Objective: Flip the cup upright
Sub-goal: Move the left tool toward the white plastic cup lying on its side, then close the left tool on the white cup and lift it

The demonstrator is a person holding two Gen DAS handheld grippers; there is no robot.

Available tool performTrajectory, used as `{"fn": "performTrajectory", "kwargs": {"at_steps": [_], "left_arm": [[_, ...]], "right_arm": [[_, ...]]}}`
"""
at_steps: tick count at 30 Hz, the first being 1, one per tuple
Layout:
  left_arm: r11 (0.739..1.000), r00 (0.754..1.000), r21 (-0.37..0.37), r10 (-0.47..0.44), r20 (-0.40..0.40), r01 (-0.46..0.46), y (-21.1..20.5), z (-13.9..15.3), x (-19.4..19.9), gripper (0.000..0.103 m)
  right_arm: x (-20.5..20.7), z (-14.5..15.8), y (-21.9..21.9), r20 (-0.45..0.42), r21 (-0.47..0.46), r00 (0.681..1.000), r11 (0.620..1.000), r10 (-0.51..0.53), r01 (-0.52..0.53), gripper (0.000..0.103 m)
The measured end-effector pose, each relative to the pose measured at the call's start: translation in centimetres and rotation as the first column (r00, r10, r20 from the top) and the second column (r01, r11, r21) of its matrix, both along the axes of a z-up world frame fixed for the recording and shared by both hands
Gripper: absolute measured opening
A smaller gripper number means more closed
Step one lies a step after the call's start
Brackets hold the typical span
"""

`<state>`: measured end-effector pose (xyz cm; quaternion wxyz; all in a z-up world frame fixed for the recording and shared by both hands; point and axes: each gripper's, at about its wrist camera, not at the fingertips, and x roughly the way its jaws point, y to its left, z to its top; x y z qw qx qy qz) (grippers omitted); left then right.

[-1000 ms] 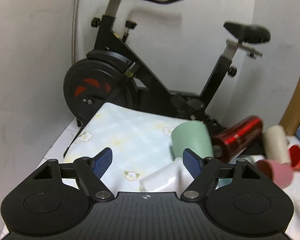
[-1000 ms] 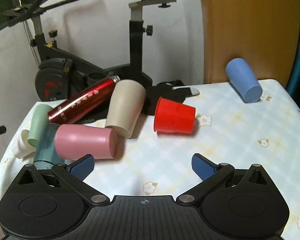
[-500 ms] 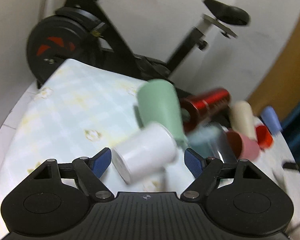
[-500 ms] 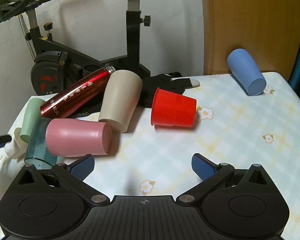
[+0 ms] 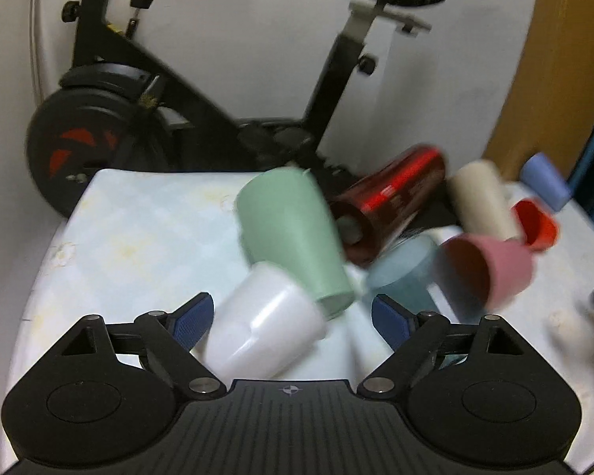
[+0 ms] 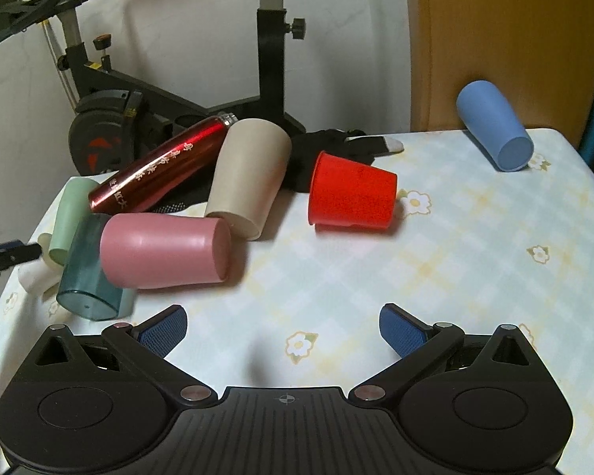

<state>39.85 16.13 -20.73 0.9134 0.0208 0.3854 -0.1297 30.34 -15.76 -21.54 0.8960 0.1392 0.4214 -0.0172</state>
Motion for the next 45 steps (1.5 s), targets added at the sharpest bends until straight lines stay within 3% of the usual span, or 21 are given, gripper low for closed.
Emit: {"fn": "performTrajectory", "kwargs": {"at_steps": [5,9,15,21,23,31,36,39,42,45], "left_arm": [[1.0,1.0,0.015,-0.021,0.011,0.02,0.9,-0.7,-0.9,0.088],[1.0,0.998,0.008,-0.02,-0.056,0.02,0.8,-1.7,0.0,0.089],[0.992,0.998,0.119,-0.048,-0.033,0.052,-0.7,-2.2,0.0,0.088],[0.993,1.0,0.116,-0.024,0.014,0.022,-0.7,-1.4,0.2,0.088],[0.994,0.999,0.105,-0.04,-0.006,0.041,-0.8,-1.4,0.3,0.08],[0.975,0.998,0.213,-0.049,-0.036,0.056,-2.5,-1.0,-3.0,0.079],[0.991,0.994,0.129,0.033,-0.104,-0.019,-1.3,-0.4,-2.7,0.079],[0.997,0.994,0.06,0.056,-0.093,-0.05,-0.1,-0.4,-2.2,0.079],[1.0,0.997,-0.001,0.018,-0.071,-0.018,0.8,0.1,-2.6,0.085],[1.0,0.998,0.016,-0.016,-0.061,0.017,0.8,-0.1,-3.2,0.088]], "right_arm": [[0.1,-0.3,-0.3,-0.01,0.005,1.0,1.0,0.001,-0.001,0.103],[0.2,-0.8,-0.4,-0.027,0.041,1.0,0.999,-0.002,0.003,0.103],[0.1,-0.8,-0.4,-0.033,0.043,0.999,0.999,-0.008,0.01,0.103],[-0.1,-1.0,-0.5,-0.049,0.046,0.999,0.999,-0.002,0.005,0.103],[-0.1,-1.2,-0.7,-0.056,0.056,0.998,0.998,-0.006,0.009,0.103],[-0.4,-1.1,-0.8,-0.056,0.085,0.998,0.996,-0.012,0.017,0.103],[-0.7,-1.3,-0.9,-0.067,0.111,0.998,0.994,-0.013,0.021,0.103],[-1.0,-1.2,-0.7,-0.064,0.108,0.998,0.994,-0.01,0.017,0.103],[-1.4,-0.9,-0.7,-0.06,0.101,0.998,0.995,-0.008,0.014,0.103],[-1.5,-1.0,-1.0,-0.067,0.095,0.998,0.995,-0.015,0.022,0.103]]}}
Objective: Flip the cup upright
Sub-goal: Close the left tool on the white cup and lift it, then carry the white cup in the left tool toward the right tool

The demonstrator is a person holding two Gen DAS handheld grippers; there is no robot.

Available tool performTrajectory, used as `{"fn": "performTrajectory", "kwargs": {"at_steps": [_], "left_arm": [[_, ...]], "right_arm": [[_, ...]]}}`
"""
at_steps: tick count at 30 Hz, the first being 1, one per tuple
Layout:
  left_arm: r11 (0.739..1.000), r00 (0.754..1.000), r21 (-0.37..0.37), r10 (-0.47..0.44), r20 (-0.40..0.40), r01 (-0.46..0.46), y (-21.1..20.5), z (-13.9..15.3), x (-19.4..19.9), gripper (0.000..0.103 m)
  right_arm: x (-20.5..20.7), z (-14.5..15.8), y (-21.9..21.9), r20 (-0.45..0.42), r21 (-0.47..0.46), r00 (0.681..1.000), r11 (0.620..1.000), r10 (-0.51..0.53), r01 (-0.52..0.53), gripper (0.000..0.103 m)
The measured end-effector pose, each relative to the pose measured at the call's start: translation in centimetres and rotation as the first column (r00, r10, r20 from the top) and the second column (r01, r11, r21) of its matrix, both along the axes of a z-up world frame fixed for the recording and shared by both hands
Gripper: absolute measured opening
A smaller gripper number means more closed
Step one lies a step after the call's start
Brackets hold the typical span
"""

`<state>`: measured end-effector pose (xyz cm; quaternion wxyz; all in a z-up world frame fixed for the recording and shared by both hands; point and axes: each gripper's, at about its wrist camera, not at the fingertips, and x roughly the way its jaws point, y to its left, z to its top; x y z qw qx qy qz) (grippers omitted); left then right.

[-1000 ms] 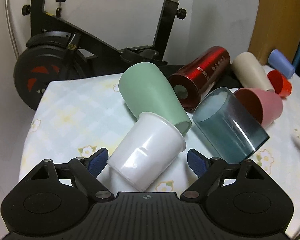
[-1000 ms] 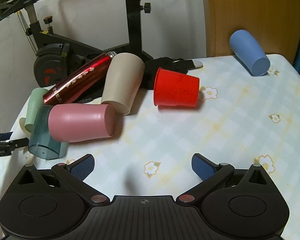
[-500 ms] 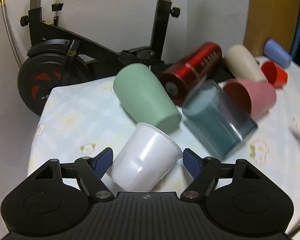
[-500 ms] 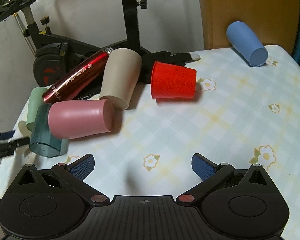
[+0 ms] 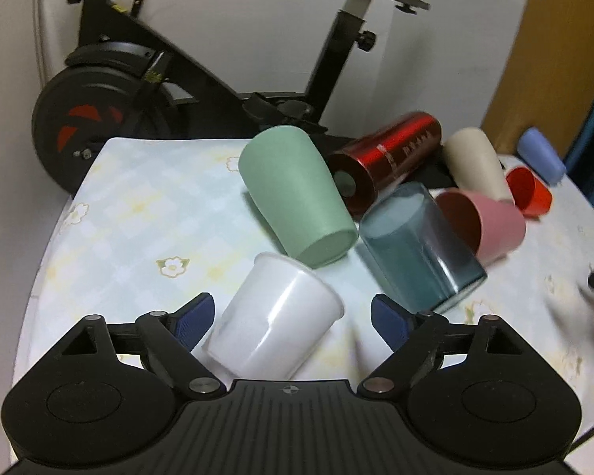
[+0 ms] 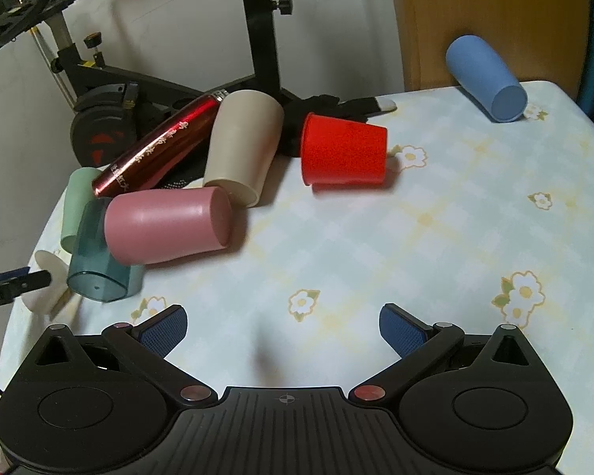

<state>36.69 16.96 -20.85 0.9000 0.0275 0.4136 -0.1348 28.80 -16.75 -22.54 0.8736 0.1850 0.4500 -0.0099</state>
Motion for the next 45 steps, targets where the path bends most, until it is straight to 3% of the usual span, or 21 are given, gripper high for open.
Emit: {"fn": "performTrajectory", "kwargs": {"at_steps": [4,8,15,24,30,35,38,42,45], "left_arm": [[0.997,1.0,0.074,-0.007,0.013,0.006,-0.2,-0.9,-0.2,0.086],[0.994,1.0,0.107,-0.024,0.009,0.023,-0.7,-1.7,0.5,0.067],[0.992,1.0,0.124,0.017,0.001,-0.017,-0.9,-1.7,0.9,0.063],[0.991,0.991,-0.022,0.128,-0.028,-0.129,-1.2,0.8,-3.4,0.062],[0.984,0.989,-0.108,0.138,-0.056,-0.143,-4.7,1.9,-7.8,0.062],[0.967,0.983,-0.189,0.154,-0.104,-0.172,-8.5,1.2,-10.6,0.062],[0.972,0.985,-0.185,0.126,-0.115,-0.146,-11.8,0.8,-11.1,0.062],[0.978,0.989,-0.181,0.079,-0.121,-0.1,-16.5,0.3,-11.1,0.062],[0.981,0.99,-0.179,0.048,-0.133,-0.071,-20.3,-0.4,-10.7,0.062]], "right_arm": [[0.0,-0.4,-0.2,-0.012,0.014,1.0,1.0,-0.01,0.01,0.103],[0.1,-0.3,0.1,-0.012,0.014,1.0,1.0,0.001,-0.001,0.103],[0.1,-0.2,0.2,-0.011,0.024,1.0,1.0,0.005,-0.005,0.103],[-0.8,0.6,0.4,-0.014,0.066,0.999,0.997,0.049,-0.048,0.103],[-2.9,1.3,-0.2,0.002,0.096,0.998,0.993,0.063,-0.063,0.103],[-5.8,1.6,-2.4,0.025,0.111,0.999,0.993,0.038,-0.041,0.103],[-7.7,1.5,-4.2,0.027,0.079,0.999,0.997,0.023,-0.025,0.103],[-9.9,1.7,-5.9,0.036,-0.029,0.999,0.999,0.026,-0.024,0.103],[-11.2,1.5,-7.2,0.044,-0.049,0.998,0.998,0.036,-0.034,0.103]]}}
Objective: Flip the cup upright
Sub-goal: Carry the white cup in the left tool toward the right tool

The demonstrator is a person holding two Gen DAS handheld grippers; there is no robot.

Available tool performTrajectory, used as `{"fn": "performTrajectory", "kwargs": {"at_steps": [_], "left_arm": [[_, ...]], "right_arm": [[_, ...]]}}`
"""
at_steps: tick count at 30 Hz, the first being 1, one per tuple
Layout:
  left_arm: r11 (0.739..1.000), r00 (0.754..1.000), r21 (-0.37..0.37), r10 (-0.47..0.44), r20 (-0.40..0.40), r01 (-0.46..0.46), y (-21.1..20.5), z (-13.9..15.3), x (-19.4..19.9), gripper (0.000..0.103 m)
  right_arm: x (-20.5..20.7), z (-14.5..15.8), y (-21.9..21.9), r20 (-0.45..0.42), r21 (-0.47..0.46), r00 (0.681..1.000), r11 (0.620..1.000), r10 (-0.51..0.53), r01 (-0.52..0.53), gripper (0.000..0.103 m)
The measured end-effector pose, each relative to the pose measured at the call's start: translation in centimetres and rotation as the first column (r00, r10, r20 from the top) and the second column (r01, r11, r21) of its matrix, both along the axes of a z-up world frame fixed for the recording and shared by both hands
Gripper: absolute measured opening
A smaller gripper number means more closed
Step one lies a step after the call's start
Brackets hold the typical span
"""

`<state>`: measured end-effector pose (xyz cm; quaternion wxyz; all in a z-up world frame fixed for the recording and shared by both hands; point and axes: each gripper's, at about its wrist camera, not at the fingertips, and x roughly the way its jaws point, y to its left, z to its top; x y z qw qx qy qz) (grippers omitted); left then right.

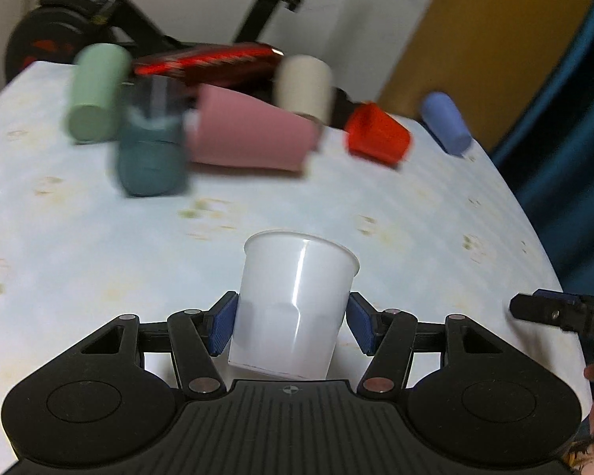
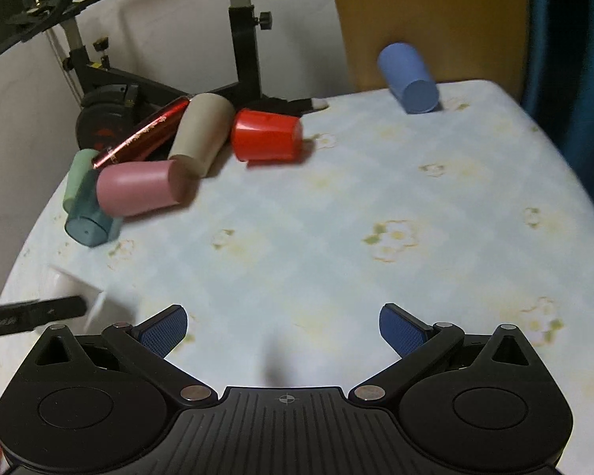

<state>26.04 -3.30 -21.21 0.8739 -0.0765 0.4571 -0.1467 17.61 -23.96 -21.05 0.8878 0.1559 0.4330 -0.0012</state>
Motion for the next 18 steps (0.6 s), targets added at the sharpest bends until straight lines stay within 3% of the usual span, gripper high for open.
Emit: {"fn": "performTrajectory", "kwargs": {"at_steps": [7,18], "left_arm": [[0.996,0.996,0.041,-0.085,0.011,0.084,-6.5,-0.7,0.6,0.062],[0.983,0.99,0.116,-0.14,-0.012,0.14,-10.1,-2.9,0.6,0.062]], "right_arm": [[-1.7,-1.0,-2.3,-0.005,0.005,1.0,1.0,-0.026,0.026,0.103],[-2.0,-2.0,-3.4,-0.018,0.032,0.999,0.998,-0.05,0.05,0.103]]}}
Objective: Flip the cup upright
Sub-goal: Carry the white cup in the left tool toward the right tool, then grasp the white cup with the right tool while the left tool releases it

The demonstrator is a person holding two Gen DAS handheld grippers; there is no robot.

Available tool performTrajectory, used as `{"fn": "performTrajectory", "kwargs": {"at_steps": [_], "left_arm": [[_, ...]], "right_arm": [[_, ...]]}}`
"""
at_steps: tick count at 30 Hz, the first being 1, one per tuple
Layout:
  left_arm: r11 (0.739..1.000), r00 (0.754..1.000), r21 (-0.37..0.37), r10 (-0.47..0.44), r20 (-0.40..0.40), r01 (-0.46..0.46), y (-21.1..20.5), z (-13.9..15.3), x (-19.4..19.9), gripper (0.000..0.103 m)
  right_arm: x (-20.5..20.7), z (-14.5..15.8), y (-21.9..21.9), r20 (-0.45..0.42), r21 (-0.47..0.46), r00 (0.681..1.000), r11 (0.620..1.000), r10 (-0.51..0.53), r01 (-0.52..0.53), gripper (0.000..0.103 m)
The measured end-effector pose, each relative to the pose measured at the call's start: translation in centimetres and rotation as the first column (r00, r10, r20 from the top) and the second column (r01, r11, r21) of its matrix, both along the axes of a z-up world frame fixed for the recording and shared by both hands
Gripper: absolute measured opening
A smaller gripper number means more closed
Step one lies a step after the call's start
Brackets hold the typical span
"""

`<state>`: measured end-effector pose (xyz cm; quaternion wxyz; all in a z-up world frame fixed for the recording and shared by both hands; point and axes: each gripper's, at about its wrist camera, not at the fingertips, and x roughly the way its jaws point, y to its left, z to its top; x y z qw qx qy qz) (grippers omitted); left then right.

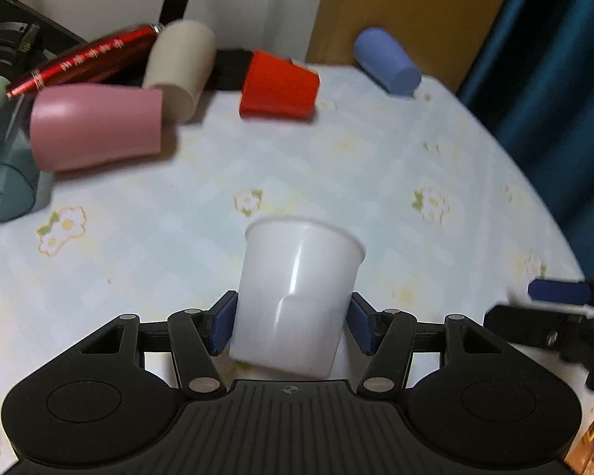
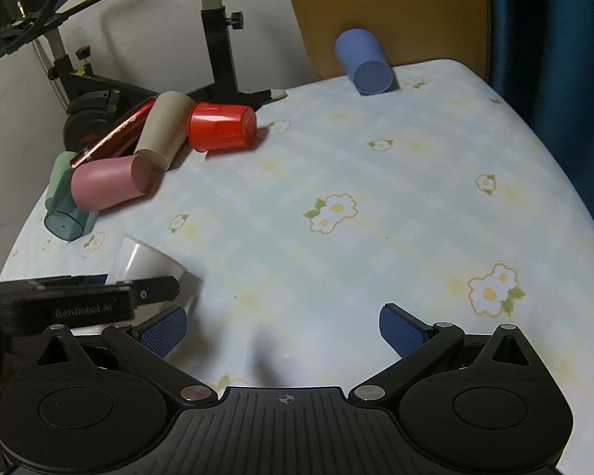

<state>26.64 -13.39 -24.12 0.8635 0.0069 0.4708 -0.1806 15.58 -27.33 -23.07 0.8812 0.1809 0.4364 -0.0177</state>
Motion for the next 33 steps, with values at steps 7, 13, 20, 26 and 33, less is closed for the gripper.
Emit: {"fn": "performTrajectory", "kwargs": {"at_steps": [7,13,20,26,33], "left_arm": [[0.998,1.0,-0.062,-0.013,0.005,0.013,1.3,1.6,-1.2,0.07],[0.998,0.992,-0.067,-0.006,0.125,0.015,4.4,4.6,-4.7,0.071],[0.983,0.951,-0.016,0.179,0.251,-0.181,11.2,7.2,-6.9,0.071],[0.929,0.891,-0.044,0.364,0.271,-0.367,18.2,8.7,-7.6,0.071],[0.861,0.816,-0.079,0.502,0.287,-0.502,23.7,10.8,-8.1,0.071]], "right_arm": [[0.0,0.0,0.8,-0.009,0.048,0.999,0.998,0.035,-0.034,0.103],[0.2,0.6,1.3,-0.02,0.047,1.0,0.999,0.018,-0.017,0.103],[1.3,1.0,3.0,-0.015,0.104,0.997,0.992,0.08,-0.078,0.103],[3.5,0.7,4.5,-0.054,0.151,0.992,0.983,0.111,-0.101,0.103],[6.6,0.7,6.9,-0.07,0.205,0.991,0.974,0.111,-0.095,0.099]]}}
